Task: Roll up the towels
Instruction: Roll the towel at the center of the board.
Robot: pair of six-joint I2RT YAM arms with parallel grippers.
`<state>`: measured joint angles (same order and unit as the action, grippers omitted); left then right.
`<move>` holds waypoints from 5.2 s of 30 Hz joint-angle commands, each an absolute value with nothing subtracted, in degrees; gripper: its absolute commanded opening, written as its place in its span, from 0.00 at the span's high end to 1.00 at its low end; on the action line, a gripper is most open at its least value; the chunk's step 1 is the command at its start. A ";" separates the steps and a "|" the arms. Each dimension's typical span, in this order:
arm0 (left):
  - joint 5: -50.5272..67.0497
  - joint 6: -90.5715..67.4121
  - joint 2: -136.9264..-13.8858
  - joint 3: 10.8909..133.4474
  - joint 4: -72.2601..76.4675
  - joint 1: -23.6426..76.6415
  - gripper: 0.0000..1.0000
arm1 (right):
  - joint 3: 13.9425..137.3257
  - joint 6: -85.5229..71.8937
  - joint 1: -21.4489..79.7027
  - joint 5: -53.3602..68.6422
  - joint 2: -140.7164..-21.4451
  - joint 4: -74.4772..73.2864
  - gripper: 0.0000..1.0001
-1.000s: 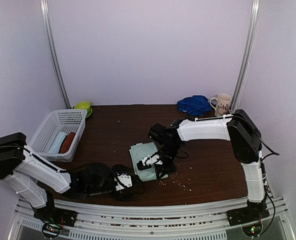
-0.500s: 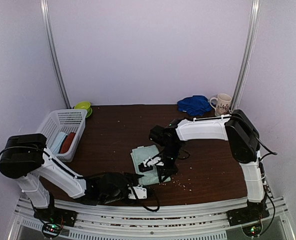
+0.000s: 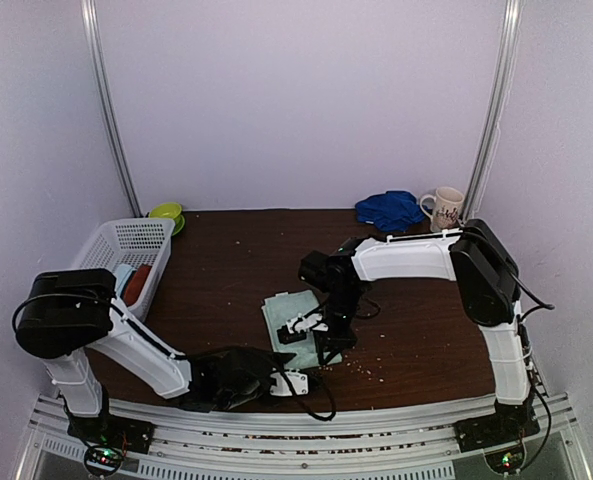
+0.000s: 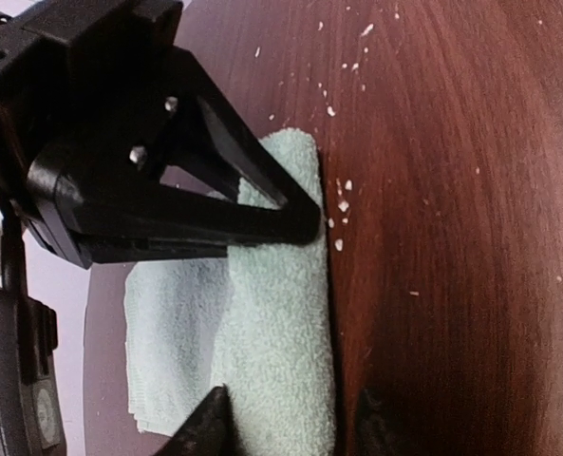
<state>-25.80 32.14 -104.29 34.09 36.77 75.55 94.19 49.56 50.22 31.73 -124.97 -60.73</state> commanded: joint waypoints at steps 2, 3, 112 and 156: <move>-27.57 29.61 -106.19 34.43 32.98 75.67 0.63 | 92.82 49.45 50.27 30.12 -127.84 -63.52 0.98; -27.71 29.44 -106.42 34.57 32.54 75.67 0.65 | 92.81 49.53 50.28 30.14 -127.80 -63.58 0.98; 33.06 -6.52 -100.69 41.29 9.89 42.50 0.62 | 51.17 54.81 65.52 -0.76 -104.08 -3.66 1.00; -14.46 23.99 -82.05 23.69 29.19 71.42 0.32 | 105.85 48.18 51.56 38.97 -137.62 -70.65 1.00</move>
<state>-10.74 19.18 -78.17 19.44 27.90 70.43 106.15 49.04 51.37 40.56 -133.36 -65.67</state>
